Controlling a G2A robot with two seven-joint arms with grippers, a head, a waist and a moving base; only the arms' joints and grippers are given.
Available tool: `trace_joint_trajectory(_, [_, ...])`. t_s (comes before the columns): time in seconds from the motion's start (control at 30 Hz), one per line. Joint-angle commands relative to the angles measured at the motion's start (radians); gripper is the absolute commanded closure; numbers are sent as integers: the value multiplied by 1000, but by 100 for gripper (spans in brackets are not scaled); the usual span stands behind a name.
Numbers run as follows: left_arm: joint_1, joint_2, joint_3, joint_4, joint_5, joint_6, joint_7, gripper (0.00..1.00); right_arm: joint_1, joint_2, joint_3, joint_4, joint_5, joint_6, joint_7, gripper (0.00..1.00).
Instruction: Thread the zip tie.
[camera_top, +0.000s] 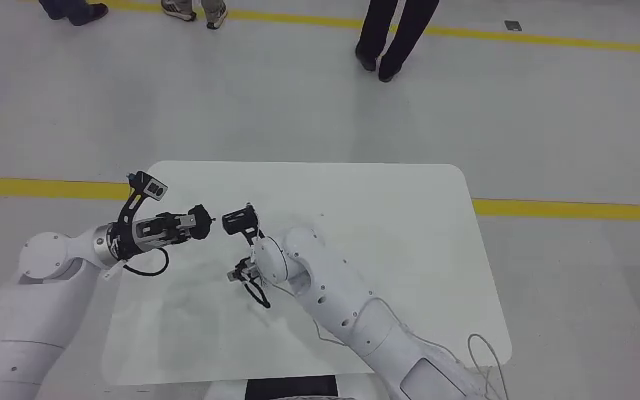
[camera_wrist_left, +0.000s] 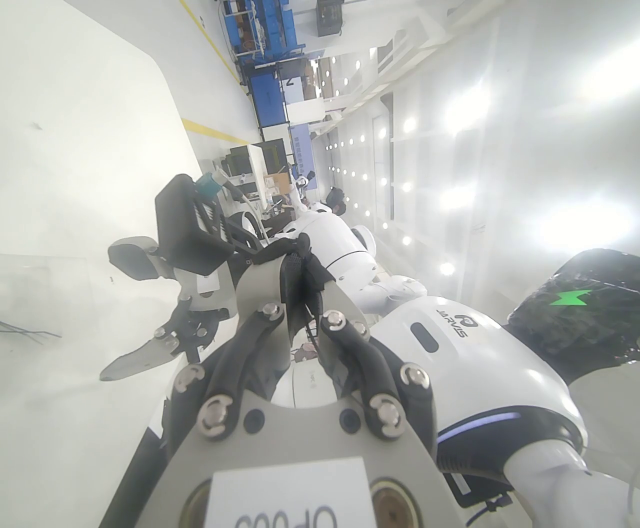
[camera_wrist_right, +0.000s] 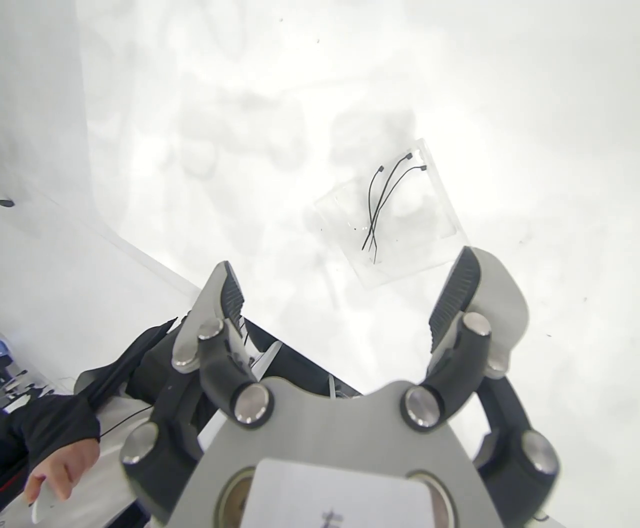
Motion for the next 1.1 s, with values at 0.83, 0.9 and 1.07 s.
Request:
trace_joint_trajectory(0.83, [0,0,0,0,0,0,0,100,-9,-33,12,66,-81,13,4,74])
trace_joint_trajectory(0.9, [0,0,0,0,0,0,0,100,-8,-37,14,84,-77,13,-4,74])
trace_joint_trajectory(1.07, [0,0,0,0,0,0,0,100,6,-49,6,141,-65,13,-23,75])
